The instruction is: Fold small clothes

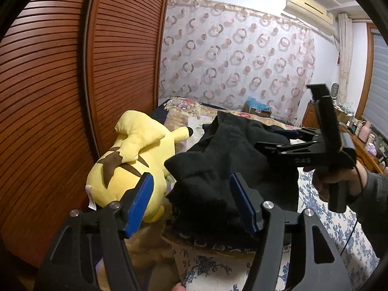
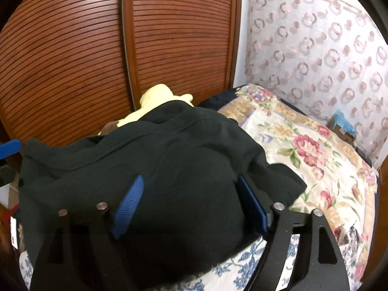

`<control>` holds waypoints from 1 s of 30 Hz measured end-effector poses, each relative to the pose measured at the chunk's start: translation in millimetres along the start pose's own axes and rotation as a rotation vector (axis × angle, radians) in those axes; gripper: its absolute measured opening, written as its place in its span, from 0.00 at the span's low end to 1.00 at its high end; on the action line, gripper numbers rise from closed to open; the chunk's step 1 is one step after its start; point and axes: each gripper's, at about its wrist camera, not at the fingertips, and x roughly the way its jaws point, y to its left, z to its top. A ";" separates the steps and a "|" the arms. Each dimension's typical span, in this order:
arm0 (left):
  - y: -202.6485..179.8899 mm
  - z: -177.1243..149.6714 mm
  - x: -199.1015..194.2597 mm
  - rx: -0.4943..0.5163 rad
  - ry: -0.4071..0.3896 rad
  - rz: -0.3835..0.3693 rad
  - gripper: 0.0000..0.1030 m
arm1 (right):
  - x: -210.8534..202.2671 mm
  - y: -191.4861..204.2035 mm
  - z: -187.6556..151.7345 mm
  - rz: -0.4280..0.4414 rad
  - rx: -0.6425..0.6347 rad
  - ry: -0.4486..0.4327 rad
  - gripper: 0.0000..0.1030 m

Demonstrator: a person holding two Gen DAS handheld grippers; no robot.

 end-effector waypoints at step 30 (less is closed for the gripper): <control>-76.2 -33.1 -60.2 0.109 -0.014 -0.057 0.63 | -177.2 32.3 -108.7 -0.179 0.157 -0.147 0.89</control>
